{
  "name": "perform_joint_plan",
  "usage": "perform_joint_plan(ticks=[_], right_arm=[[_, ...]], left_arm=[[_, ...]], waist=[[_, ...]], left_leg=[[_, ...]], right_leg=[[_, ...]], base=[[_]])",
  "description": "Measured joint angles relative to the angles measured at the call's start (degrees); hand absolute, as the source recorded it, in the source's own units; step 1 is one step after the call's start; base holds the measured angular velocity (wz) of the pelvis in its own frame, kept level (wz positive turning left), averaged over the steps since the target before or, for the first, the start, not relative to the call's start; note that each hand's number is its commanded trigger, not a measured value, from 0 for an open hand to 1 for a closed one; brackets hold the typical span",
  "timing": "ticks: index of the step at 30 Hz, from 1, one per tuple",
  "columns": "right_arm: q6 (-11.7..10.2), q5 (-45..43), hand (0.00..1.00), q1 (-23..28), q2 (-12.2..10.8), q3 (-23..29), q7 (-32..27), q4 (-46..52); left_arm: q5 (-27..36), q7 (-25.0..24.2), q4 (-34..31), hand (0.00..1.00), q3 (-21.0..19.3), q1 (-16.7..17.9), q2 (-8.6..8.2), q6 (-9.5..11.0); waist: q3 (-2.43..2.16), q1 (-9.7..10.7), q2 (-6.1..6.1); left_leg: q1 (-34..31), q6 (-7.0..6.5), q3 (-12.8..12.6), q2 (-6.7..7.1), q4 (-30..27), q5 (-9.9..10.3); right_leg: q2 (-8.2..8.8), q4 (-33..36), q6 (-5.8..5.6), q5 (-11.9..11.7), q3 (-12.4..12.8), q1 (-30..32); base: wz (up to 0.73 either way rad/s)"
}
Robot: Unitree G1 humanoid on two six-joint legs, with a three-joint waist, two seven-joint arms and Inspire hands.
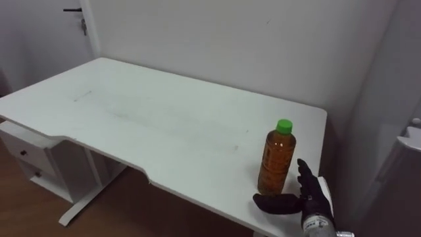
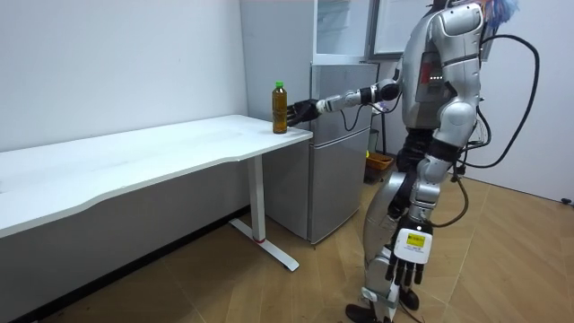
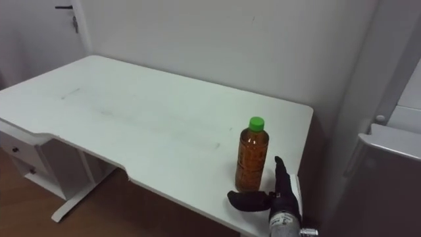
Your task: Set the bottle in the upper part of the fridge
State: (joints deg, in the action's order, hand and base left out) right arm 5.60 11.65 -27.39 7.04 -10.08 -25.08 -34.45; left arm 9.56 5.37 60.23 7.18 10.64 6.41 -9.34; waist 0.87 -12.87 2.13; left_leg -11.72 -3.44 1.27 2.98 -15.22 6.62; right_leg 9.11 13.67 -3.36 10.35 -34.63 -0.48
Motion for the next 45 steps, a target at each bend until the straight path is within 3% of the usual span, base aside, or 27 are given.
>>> perform_joint_plan(ticks=[11,22,27,37,45], right_arm=[[-4.45,-0.55,0.00,-3.17,0.04,0.10,-0.52,-6.08],[-5.82,-0.53,0.00,-5.79,0.29,0.14,-2.56,-7.98],[-5.82,0.30,0.00,-6.41,0.41,0.56,-4.37,-8.16],[-6.71,0.98,0.00,-7.41,0.61,3.08,-4.96,-8.14],[-6.70,1.31,0.00,-12.10,1.59,3.59,-4.78,-8.14]], left_arm=[[2.19,0.32,0.12,0.00,1.69,-0.98,-0.29,0.26],[8.45,-0.08,1.76,0.00,3.05,-1.34,-0.11,1.22],[8.76,-0.69,3.91,0.00,4.77,-2.23,-0.03,3.47],[8.40,-1.11,4.43,0.00,4.78,-2.29,-0.19,3.52],[8.35,-1.11,3.86,0.00,4.78,-2.32,-0.22,3.65]], waist=[[0.88,-0.14,-1.47],[0.70,-0.39,-1.74],[0.67,-1.27,-1.76],[0.66,-1.71,-1.84],[0.67,-1.69,-1.99]], left_leg=[[-1.88,0.19,0.91,-0.01,-0.51,-0.68],[-3.86,-0.07,0.45,0.04,0.61,-2.72],[-3.93,-0.07,0.52,0.34,0.76,-2.97],[-4.85,-0.26,0.64,0.68,0.48,-3.14],[-5.11,-0.25,0.65,0.89,0.95,-3.13]], right_leg=[[-0.09,0.50,0.43,-0.26,-0.39,1.60],[0.54,1.29,0.88,0.11,-0.02,4.67],[1.57,3.27,1.04,1.01,0.40,5.70],[1.95,3.98,0.93,1.17,-0.16,6.69],[2.10,4.08,0.77,1.34,-0.41,7.00]], base=[[0.03],[0.00],[-0.01],[0.02],[0.02]])
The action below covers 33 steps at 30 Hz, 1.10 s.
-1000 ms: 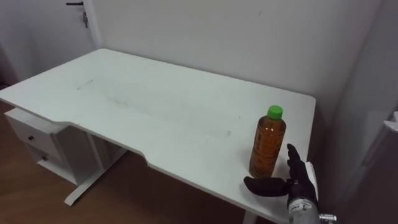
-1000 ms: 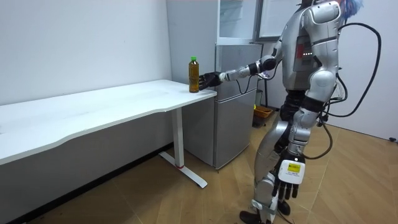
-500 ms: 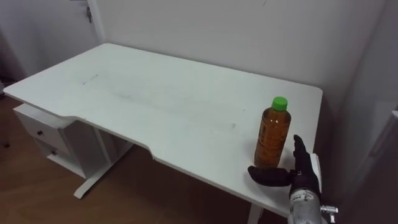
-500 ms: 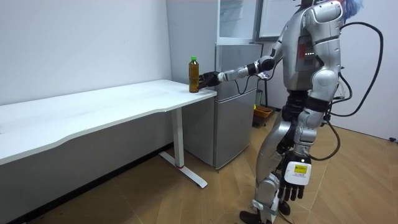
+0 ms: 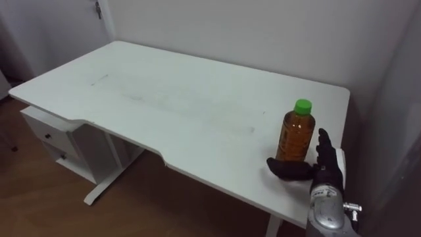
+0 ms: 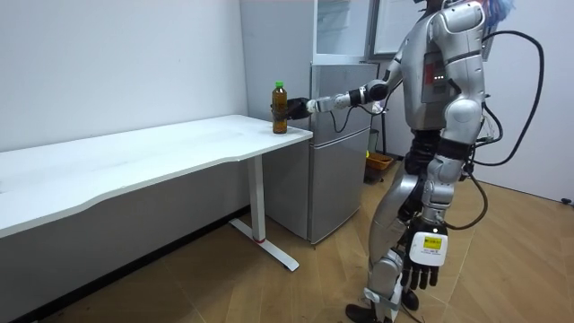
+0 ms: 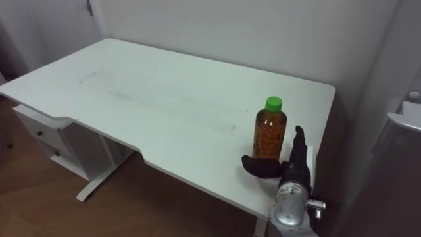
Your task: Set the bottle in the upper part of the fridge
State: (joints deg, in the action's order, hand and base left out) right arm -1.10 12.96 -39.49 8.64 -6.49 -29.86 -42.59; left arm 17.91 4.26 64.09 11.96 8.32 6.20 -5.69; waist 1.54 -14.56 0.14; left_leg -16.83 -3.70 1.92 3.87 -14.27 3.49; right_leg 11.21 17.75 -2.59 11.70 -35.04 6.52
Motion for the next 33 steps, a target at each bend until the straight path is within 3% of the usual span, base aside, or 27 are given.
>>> perform_joint_plan(ticks=[13,25,28,33], right_arm=[[0.00,-0.03,0.00,-0.85,1.47,-0.02,-0.08,0.17],[0.00,-0.04,0.00,-0.89,1.50,-1.10,0.76,0.03],[0.00,0.12,0.00,-0.89,1.67,-2.56,1.18,-1.49],[-0.25,0.03,0.00,-1.01,2.53,-3.83,3.23,-5.55]], left_arm=[[-0.09,-0.37,0.48,0.00,-0.14,-0.01,0.09,0.06],[-0.06,-0.95,0.60,0.00,-0.42,0.00,0.11,0.04],[0.02,-0.65,0.24,0.00,-0.41,-0.12,0.11,0.06],[0.37,0.28,1.26,0.00,0.15,-1.16,0.11,0.85]], waist=[[0.01,0.01,0.05],[0.14,-0.34,0.28],[0.30,-1.07,0.54],[1.02,-2.53,1.82]], left_leg=[[0.05,-0.04,0.06,0.64,0.83,0.01],[0.05,-0.07,0.14,0.66,0.75,0.03],[0.19,-0.07,-0.13,0.59,0.95,0.03],[0.37,-0.07,-0.24,0.56,1.21,0.02]], right_leg=[[0.73,0.97,-0.53,0.82,-0.08,0.41],[0.77,1.03,-0.53,0.81,-0.34,0.28],[0.76,1.06,-0.52,0.81,-0.03,0.38],[0.68,0.90,-0.52,0.82,0.20,0.39]], base=[[0.02],[0.00],[-0.04],[-0.02]])
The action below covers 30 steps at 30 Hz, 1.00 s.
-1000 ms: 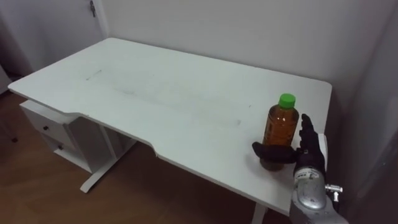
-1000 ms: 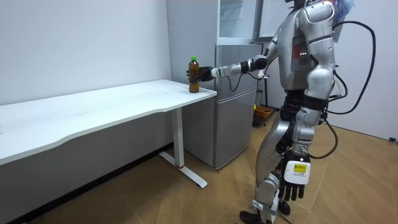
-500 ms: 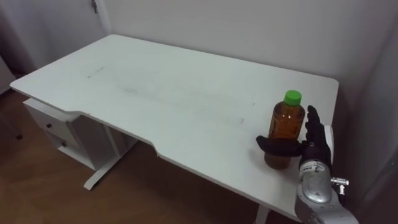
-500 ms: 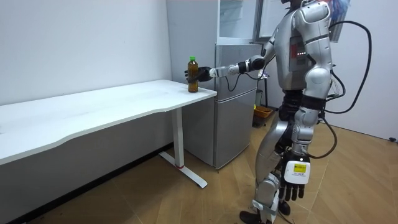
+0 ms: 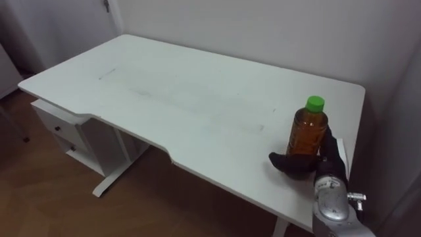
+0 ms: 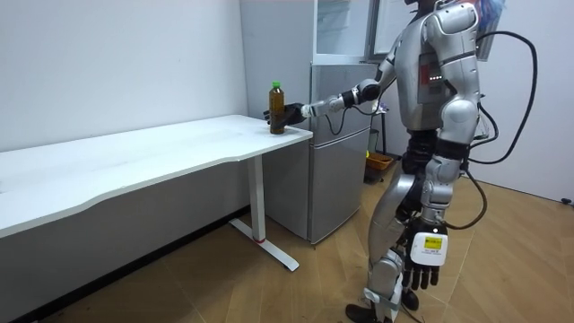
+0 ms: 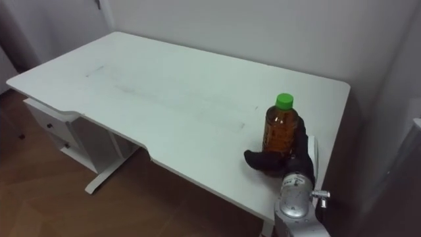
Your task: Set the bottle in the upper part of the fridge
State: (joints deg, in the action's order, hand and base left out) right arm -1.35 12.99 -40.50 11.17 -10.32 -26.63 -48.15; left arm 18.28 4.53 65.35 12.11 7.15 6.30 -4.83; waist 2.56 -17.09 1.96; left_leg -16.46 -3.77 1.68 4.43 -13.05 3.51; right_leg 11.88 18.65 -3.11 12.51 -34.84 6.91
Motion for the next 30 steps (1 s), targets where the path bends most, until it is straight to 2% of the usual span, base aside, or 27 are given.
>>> perform_joint_plan(ticks=[6,7,8,13,18,21,30], right_arm=[[-0.01,0.25,0.00,-0.06,0.26,0.31,0.86,-0.68],[0.00,0.27,0.55,-0.06,0.28,0.34,1.13,-0.68],[0.01,0.54,1.00,-0.06,0.37,0.38,1.66,-0.68],[0.02,2.57,1.00,-0.09,1.18,0.33,3.55,-0.66],[0.25,4.92,1.00,-0.21,3.01,0.51,5.93,-0.74],[0.25,6.32,1.00,-0.21,3.27,0.98,6.49,-1.22],[0.23,8.72,1.00,-1.51,3.80,2.71,9.16,-4.16]], left_arm=[[-0.33,0.39,0.01,0.00,0.45,-0.07,0.00,0.01],[-0.45,0.39,0.04,0.00,0.46,-0.07,-0.01,-0.01],[-0.45,0.36,0.05,0.00,0.54,-0.04,-0.01,-0.11],[-0.51,0.30,-0.20,0.00,0.51,-0.05,0.02,-0.39],[-2.84,0.27,-0.35,0.00,0.56,-0.04,0.28,-1.67],[-3.46,0.27,-0.51,0.00,0.56,-0.04,0.48,-2.28],[-3.69,0.14,-0.84,0.00,0.47,-0.04,0.51,-2.26]], waist=[[-0.09,-0.46,0.45],[-0.09,-0.47,0.45],[-0.09,-0.47,0.44],[-0.16,-0.45,0.43],[-0.20,-0.48,0.36],[-0.25,-0.49,0.24],[-0.25,-0.53,0.15]], left_leg=[[-0.06,0.00,0.24,0.01,-0.12,0.00],[-0.06,0.00,0.24,-0.01,-0.14,0.00],[-0.06,0.00,0.24,-0.04,-0.17,0.00],[-0.06,0.01,0.19,-0.20,-0.23,0.01],[-0.14,0.12,-0.03,-0.59,-0.42,0.07],[-0.15,0.28,-0.02,-0.80,-0.52,0.12],[-0.20,0.32,-0.04,-0.83,-0.54,0.15]], right_leg=[[0.00,0.01,-0.01,-0.05,-0.05,0.00],[-0.01,0.00,0.00,-0.05,-0.05,0.01],[-0.04,-0.02,0.00,-0.05,0.04,0.04],[-0.30,-0.80,0.14,-0.26,-0.04,-0.01],[-0.76,-0.91,0.46,-0.63,-0.03,-0.13],[-0.99,-0.93,0.56,-0.66,0.01,-0.17],[-0.93,-0.65,0.61,-0.68,0.25,-0.03]], base=[[0.00],[0.00],[0.00],[-0.01],[-0.03],[-0.02],[0.00]])
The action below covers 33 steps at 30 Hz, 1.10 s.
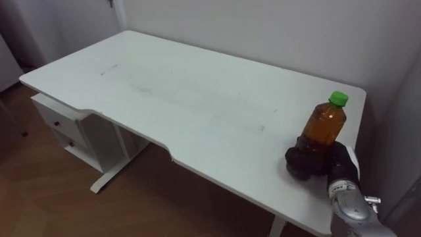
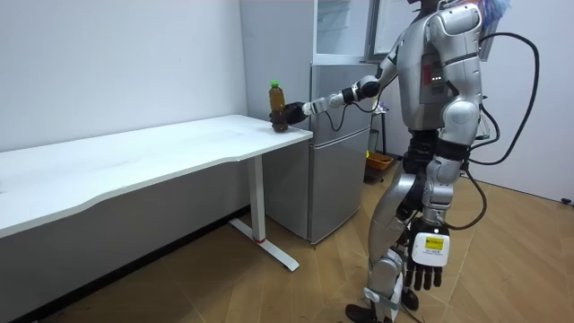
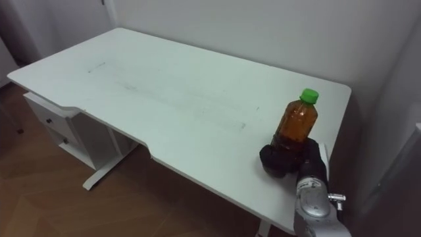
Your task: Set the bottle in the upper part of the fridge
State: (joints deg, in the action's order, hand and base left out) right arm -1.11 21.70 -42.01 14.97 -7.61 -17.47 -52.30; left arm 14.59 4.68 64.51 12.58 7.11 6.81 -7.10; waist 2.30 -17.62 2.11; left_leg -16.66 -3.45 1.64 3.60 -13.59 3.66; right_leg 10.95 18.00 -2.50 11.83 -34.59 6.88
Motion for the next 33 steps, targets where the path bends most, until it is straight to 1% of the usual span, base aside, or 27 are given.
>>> perform_joint_plan(ticks=[5,7,9,11,12,13,14,15,16,17,18,20,21,22,25,27,28,29,30,31,32,33], right_arm=[[0.10,2.59,1.00,0.00,-0.05,0.12,1.89,0.03],[0.50,3.76,1.00,0.00,-0.07,0.08,2.52,0.24],[1.78,4.39,1.00,0.00,-0.17,0.07,3.55,1.39],[2.58,5.50,1.00,0.01,-0.47,-0.03,4.54,2.27],[3.76,6.34,1.00,0.06,-0.70,-0.07,5.42,3.40],[4.37,6.81,1.00,0.09,-0.86,-0.12,5.97,4.10],[5.55,7.28,1.00,0.11,-1.21,-0.21,6.86,6.03],[6.21,7.26,1.00,0.11,-1.31,-0.46,7.81,8.02],[6.21,7.26,1.00,0.11,-1.31,-0.70,8.21,8.90],[6.23,7.15,1.00,0.12,-1.29,-1.56,8.43,11.23],[6.28,7.17,1.00,0.35,-1.29,-2.53,8.62,14.59],[6.27,6.68,1.00,1.24,-1.42,-3.48,9.70,19.76],[6.27,5.84,1.00,1.74,-1.45,-3.98,10.53,22.63],[6.27,5.46,1.00,1.92,-1.45,-4.16,10.89,23.76],[6.27,3.82,1.00,3.94,-1.47,-4.27,12.13,29.62],[6.33,4.02,1.00,5.58,-1.47,-4.34,13.47,32.54],[6.47,4.12,1.00,6.09,-1.46,-4.35,13.57,33.57],[7.04,4.29,1.00,7.07,-1.42,-4.35,13.84,36.49],[7.54,4.17,1.00,7.80,-1.17,-4.35,14.05,39.36],[8.01,3.82,1.00,7.86,-1.16,-4.35,14.35,40.54],[8.62,3.08,1.00,7.86,-1.11,-4.33,15.09,42.48],[8.73,2.95,1.00,7.86,-1.10,-4.33,15.33,43.91]], left_arm=[[-0.13,-1.45,-0.12,0.00,0.00,-0.01,0.03,0.00],[-0.09,-1.73,-0.22,0.00,-0.01,0.05,0.03,0.00],[-0.63,-1.92,-0.18,0.00,-0.02,0.19,0.04,0.07],[-0.65,-1.98,-0.33,0.00,-0.01,0.27,0.14,0.11],[-0.84,-1.99,-0.35,0.00,-0.15,0.29,0.20,0.20],[-0.87,-1.98,-0.37,0.00,-0.38,0.39,0.21,0.26],[-0.86,-1.98,-0.37,0.00,-1.06,0.62,0.26,0.48],[-0.94,-1.92,-0.36,0.00,-1.39,0.73,0.52,0.55],[-1.15,-1.90,-0.34,0.00,-1.64,0.77,0.71,0.56],[-1.28,-1.81,-0.30,0.00,-2.53,0.82,1.01,0.62],[-1.34,-1.63,-0.32,0.00,-3.66,0.93,1.13,0.79],[-1.40,-1.37,-0.34,0.00,-5.10,1.51,1.16,1.19],[-1.42,-1.30,-0.39,0.00,-5.89,2.05,1.20,1.30],[-1.47,-1.24,-0.40,0.00,-6.00,2.26,1.23,1.31],[-1.78,-1.05,-0.54,0.00,-6.14,3.71,1.21,1.34],[-2.09,-1.04,-0.71,0.00,-6.25,5.36,1.22,1.26],[-2.54,-1.05,-0.86,0.00,-6.44,5.76,1.21,1.24],[-3.07,-1.16,-1.46,0.00,-7.24,6.57,1.06,1.17],[-3.74,-1.34,-1.51,0.00,-8.27,6.68,0.89,1.10],[-4.39,-1.38,-1.47,0.00,-8.56,6.67,0.91,1.06],[-5.59,-1.44,-1.27,0.00,-9.72,6.92,0.92,0.81],[-6.48,-1.45,-0.87,0.00,-10.42,7.10,1.03,0.62]], waist=[[-0.01,0.03,0.00],[-0.02,0.04,0.02],[-0.02,0.08,0.02],[-0.04,0.12,0.03],[-0.07,0.11,0.08],[-0.09,0.10,0.10],[-0.12,0.25,0.12],[-0.20,0.32,0.21],[-0.31,0.38,0.30],[-0.51,0.41,0.49],[-0.59,0.77,0.60],[-0.60,1.37,0.62],[-0.68,1.74,0.67],[-0.68,1.87,0.67],[-1.25,2.04,0.80],[-2.17,2.70,0.84],[-2.33,2.90,0.90],[-2.41,3.15,0.94],[-2.45,3.28,0.97],[-2.44,3.52,0.97],[-2.44,3.81,0.98],[-2.44,4.37,0.97]], left_leg=[[0.10,0.02,-0.20,-0.07,0.01,0.03],[0.23,0.02,-0.34,-0.11,0.02,0.03],[0.24,0.02,-0.49,-0.19,0.01,0.03],[0.15,0.03,-0.44,-0.20,-0.04,0.03],[0.16,0.03,-0.46,-0.20,-0.02,0.03],[0.19,0.03,-0.53,-0.20,-0.02,0.02],[0.22,0.02,-0.56,-0.19,-0.01,0.02],[0.30,0.01,-0.55,-0.17,0.01,0.01],[0.33,0.01,-0.55,-0.16,0.03,0.01],[0.44,0.01,-0.55,-0.16,0.07,0.01],[0.68,0.01,-0.81,-0.17,0.06,0.01],[2.00,0.01,-0.93,-0.12,0.26,0.02],[3.14,0.01,-0.92,-0.10,0.59,0.14],[3.78,0.01,-0.90,-0.11,0.72,0.19],[6.23,0.11,-0.68,-0.19,0.93,0.72],[7.72,0.13,-0.75,-0.21,0.82,1.08],[8.01,0.14,-0.84,-0.25,0.85,1.10],[8.43,0.15,-1.12,-0.36,0.86,1.15],[8.56,0.19,-1.70,-0.63,0.87,1.40],[8.60,0.21,-1.98,-0.78,0.85,1.46],[9.08,0.24,-2.69,-1.01,0.93,1.48],[9.72,0.25,-3.01,-1.09,0.96,1.49]], right_leg=[[0.00,0.00,0.01,-0.01,-0.02,-0.04],[0.01,0.03,0.02,-0.01,0.00,-0.12],[0.01,0.03,0.08,-0.05,-0.14,-0.12],[-0.06,0.00,0.09,-0.05,0.04,-0.08],[-0.11,-0.02,0.10,-0.04,0.48,0.03],[-0.13,-0.03,0.10,-0.03,0.71,0.08],[-0.16,-0.06,0.09,-0.03,0.98,0.14],[-0.24,-0.17,0.08,-0.02,1.39,0.09],[-0.26,-0.21,0.08,-0.02,1.45,0.05],[-0.31,-0.34,0.07,-0.02,1.45,-0.10],[-0.33,-0.45,0.05,-0.03,1.43,-0.44],[-0.41,-0.85,-0.10,-0.12,1.64,-1.84],[-0.73,-1.77,-0.27,-0.25,1.84,-3.21],[-0.88,-2.25,-0.36,-0.35,1.88,-3.97],[-1.29,-3.24,-0.49,-0.53,2.24,-6.50],[-1.40,-3.52,-0.55,-0.52,2.40,-8.16],[-1.42,-3.58,-0.55,-0.52,2.56,-8.28],[-1.51,-3.63,-0.55,-0.52,3.19,-8.37],[-1.64,-3.71,-0.51,-0.51,3.97,-8.48],[-1.78,-3.77,-0.47,-0.52,4.35,-8.45],[-2.02,-4.14,-0.41,-0.54,4.86,-8.73],[-2.08,-4.36,-0.40,-0.57,4.96,-9.00]], base=[[0.00],[-0.02],[-0.03],[0.00],[0.00],[0.00],[0.00],[0.00],[0.00],[0.00],[0.00],[0.00],[0.00],[0.00],[-0.04],[0.00],[-0.08],[-0.19],[-0.21],[-0.26],[-0.18],[-0.16]])
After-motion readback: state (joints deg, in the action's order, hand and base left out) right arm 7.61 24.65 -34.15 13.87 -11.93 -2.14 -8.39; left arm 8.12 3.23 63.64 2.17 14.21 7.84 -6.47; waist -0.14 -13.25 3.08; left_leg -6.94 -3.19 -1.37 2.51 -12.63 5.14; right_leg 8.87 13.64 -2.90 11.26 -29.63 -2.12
